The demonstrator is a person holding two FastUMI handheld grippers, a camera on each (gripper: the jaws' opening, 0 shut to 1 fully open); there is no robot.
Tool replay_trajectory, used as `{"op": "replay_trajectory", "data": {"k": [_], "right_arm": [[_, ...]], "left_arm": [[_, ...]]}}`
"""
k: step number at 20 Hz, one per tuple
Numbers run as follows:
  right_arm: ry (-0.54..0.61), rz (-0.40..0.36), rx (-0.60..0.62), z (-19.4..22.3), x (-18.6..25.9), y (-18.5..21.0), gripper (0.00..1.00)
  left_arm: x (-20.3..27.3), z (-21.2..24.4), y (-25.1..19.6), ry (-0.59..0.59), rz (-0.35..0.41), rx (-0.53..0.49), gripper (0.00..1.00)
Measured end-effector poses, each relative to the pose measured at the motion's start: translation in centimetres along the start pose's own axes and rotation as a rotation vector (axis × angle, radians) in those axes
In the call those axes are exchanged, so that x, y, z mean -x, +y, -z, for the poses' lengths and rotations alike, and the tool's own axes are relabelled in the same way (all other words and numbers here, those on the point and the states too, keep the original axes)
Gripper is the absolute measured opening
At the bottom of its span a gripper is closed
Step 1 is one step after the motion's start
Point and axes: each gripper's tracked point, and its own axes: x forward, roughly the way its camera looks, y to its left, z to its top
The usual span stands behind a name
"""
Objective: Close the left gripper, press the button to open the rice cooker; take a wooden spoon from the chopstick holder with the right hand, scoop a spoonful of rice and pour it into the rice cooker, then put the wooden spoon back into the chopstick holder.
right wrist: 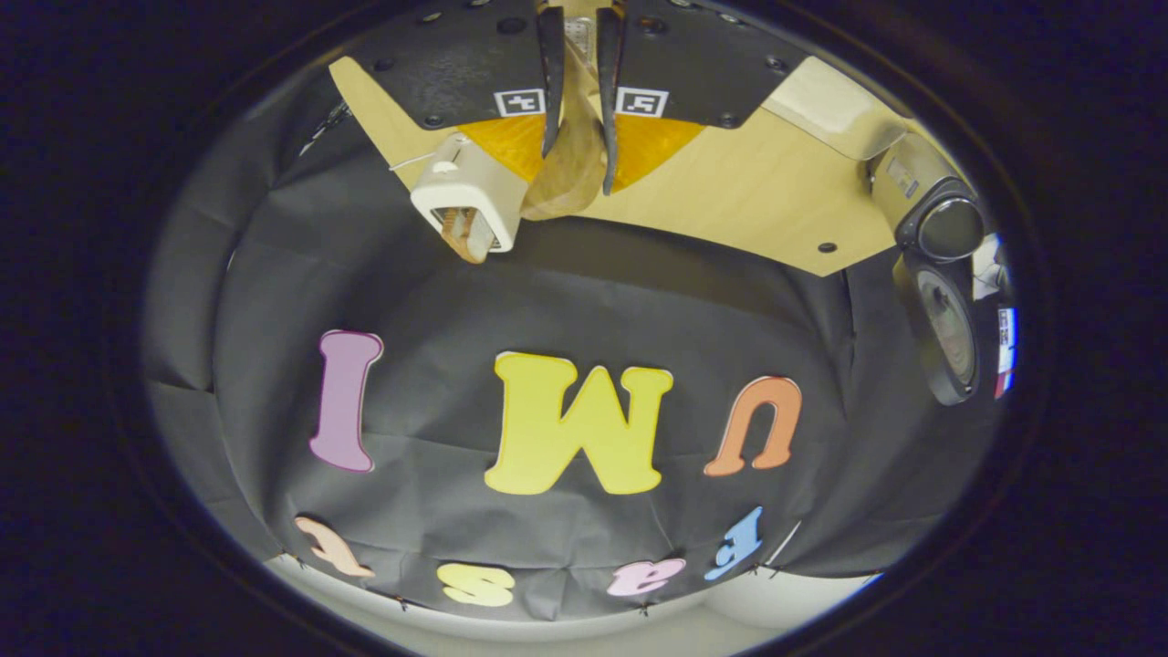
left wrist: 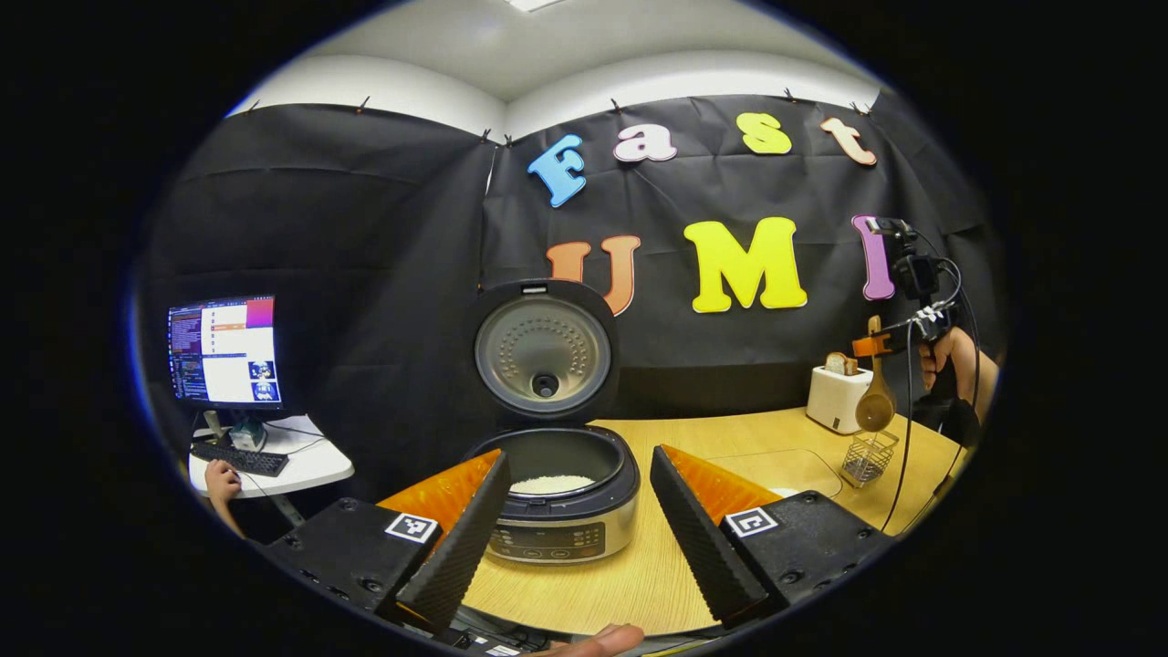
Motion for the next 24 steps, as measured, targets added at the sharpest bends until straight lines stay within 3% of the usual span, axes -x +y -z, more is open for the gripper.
{"op": "replay_trajectory", "data": {"k": [8,14,16,20,24], "right_arm": [[-0.069,-0.066,0.029,-2.6,2.3,9.7,0.13],[-0.025,-0.126,0.017,0.5,2.1,16.5,0.13],[-0.018,-0.091,-0.012,2.1,1.9,17.5,0.12],[-0.035,0.074,-0.040,5.4,1.1,18.3,0.15],[-0.023,0.189,-0.015,6.7,0.2,19.0,0.11]], "left_arm": [[-0.2,0.4,0.6,0.017,-0.003,0.016,0.98],[-0.3,0.5,-0.1,0.021,0.026,0.006,0.98],[-0.2,0.5,-0.2,0.019,0.038,0.004,0.98],[0.0,0.3,-0.6,0.011,0.066,0.025,0.98],[-0.2,0.5,0.0,0.018,0.060,0.033,0.98]]}}
